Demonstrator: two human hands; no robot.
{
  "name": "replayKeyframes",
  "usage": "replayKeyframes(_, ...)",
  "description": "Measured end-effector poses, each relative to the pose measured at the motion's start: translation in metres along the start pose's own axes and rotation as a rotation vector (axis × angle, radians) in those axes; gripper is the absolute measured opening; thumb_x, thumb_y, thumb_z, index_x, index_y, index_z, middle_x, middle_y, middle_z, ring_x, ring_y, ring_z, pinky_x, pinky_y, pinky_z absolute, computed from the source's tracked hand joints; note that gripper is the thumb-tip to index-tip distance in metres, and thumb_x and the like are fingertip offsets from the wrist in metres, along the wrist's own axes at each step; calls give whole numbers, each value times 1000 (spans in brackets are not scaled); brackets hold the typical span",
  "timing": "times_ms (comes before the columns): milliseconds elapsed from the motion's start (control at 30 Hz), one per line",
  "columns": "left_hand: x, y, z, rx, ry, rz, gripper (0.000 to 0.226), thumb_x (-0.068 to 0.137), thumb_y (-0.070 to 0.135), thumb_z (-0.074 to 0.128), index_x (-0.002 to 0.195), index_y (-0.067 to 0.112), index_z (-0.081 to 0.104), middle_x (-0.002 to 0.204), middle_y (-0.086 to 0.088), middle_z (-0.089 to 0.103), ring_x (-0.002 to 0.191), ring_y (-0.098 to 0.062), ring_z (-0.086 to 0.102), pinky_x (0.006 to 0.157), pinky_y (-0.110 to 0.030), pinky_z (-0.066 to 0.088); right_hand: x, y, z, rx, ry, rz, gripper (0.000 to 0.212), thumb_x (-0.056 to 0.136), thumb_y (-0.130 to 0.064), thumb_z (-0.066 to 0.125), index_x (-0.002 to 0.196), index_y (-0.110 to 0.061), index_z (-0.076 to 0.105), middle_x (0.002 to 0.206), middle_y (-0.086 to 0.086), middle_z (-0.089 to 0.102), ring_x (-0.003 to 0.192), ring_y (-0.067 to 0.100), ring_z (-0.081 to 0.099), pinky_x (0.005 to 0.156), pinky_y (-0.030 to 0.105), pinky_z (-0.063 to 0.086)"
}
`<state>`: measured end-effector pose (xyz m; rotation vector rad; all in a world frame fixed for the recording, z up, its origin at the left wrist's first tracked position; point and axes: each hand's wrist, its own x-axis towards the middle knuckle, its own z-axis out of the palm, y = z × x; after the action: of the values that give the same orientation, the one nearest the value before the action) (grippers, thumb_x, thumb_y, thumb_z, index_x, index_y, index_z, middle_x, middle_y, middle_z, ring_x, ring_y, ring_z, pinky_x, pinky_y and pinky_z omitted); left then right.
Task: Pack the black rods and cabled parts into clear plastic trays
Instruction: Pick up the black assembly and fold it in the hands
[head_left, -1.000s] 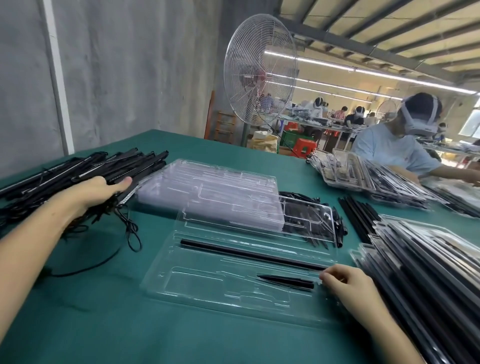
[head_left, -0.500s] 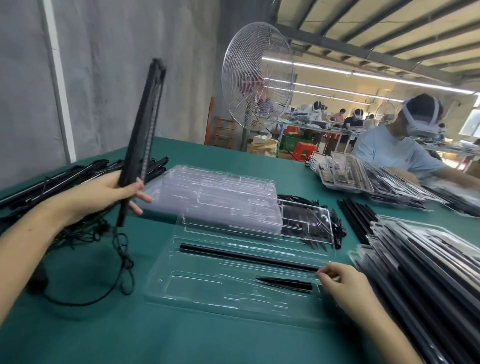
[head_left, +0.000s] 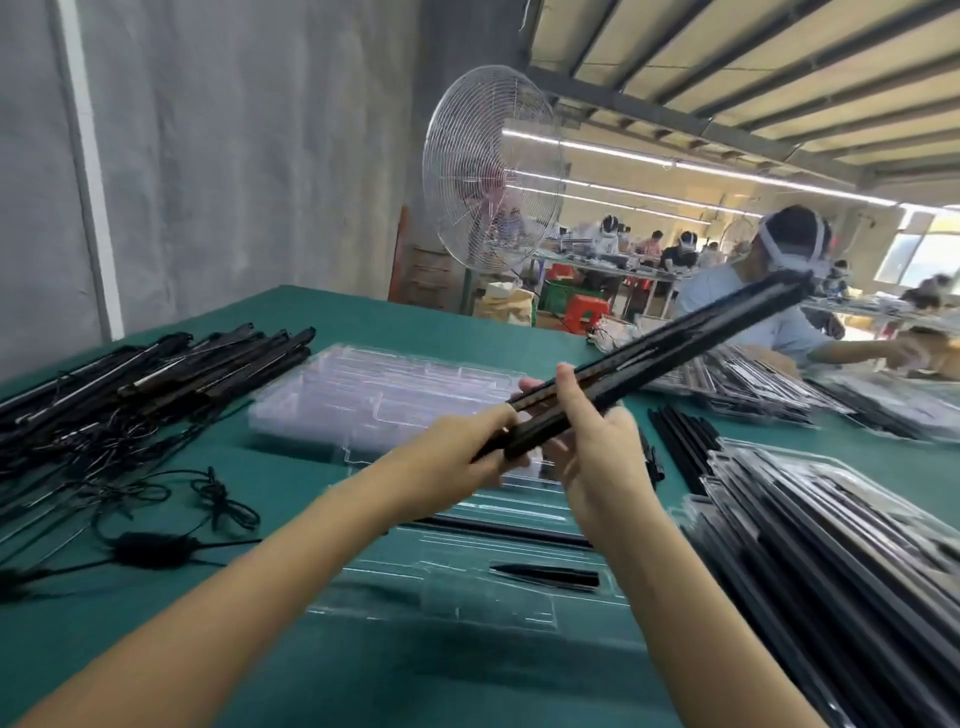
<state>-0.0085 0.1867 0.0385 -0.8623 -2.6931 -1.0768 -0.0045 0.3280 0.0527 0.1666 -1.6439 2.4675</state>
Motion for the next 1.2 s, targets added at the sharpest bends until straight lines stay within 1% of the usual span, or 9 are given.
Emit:
replayKeyframes(200,-23,-26,-6,421,-37,24,71,82,59,58,140,23,35,141,4,42,129,-12,35,108,-29,31,21,-34,-30,60,281,-307,4,96,-17,49,97,-15,46,78,3,67,72,18,70,74,34,59)
replayKeyframes(300,-43,-56,-21,677,10,-63,102,70,81,40,151,27,8,156,7,15,142,-11,13,117,-31,13,34,-62,-45,-35,532,-574,14,97,-13,49,93,-26,45,80,-2,63,70,10,66,83,32,56)
replayKeyframes(433,-64,-91,-25,725,-99,-217,77,83,65,50,146,47,10,140,14,41,126,-10,38,101,-30,34,52,-86,-58,-270,663,-920,28,98,-14,47,125,-12,44,91,0,62,79,14,65,82,25,54)
replayKeyframes(567,-63,-96,-23,688,132,-143,50,96,38,47,142,41,27,122,14,57,105,-12,58,83,-30,48,61,-100,-61,-659,664,-1137,6,97,-19,45,99,-25,45,90,6,65,85,20,60,81,7,42)
replayKeyframes(667,-49,-87,-26,561,195,-96,25,96,28,51,121,25,51,106,7,65,87,-14,63,74,-32,50,66,-106,-65,-904,638,-1046,23,95,-17,46,106,-1,57,98,19,65,88,25,60,88,34,49)
replayKeyframes(767,-27,-62,-32,351,281,26,23,93,22,56,116,18,56,98,-1,67,81,-16,62,73,-35,52,56,-97,-60,-975,274,-682,17,91,-2,53,107,2,56,93,15,64,79,26,61,77,45,54)
replayKeyframes(900,15,-9,-30,234,500,270,28,88,15,64,115,6,59,98,-11,68,85,-24,62,76,-31,48,33,-59,-41,-803,-8,-289,10,85,2,60,90,-6,60,74,3,64,44,9,55,47,27,50)
replayKeyframes(1033,47,32,-19,120,566,370,22,87,14,67,105,4,59,98,-8,69,90,-19,63,80,-26,49,21,-40,-28,-342,-266,48,46,82,-51,57,111,-15,58,98,3,73,32,7,36,34,18,34)
replayKeyframes(1200,63,53,-17,-349,631,266,13,85,15,69,94,10,60,89,-6,71,85,-18,69,78,-33,57,18,-55,-33,-212,-395,-64,58,78,-43,64,127,-15,50,107,17,66,33,5,28,35,17,33)
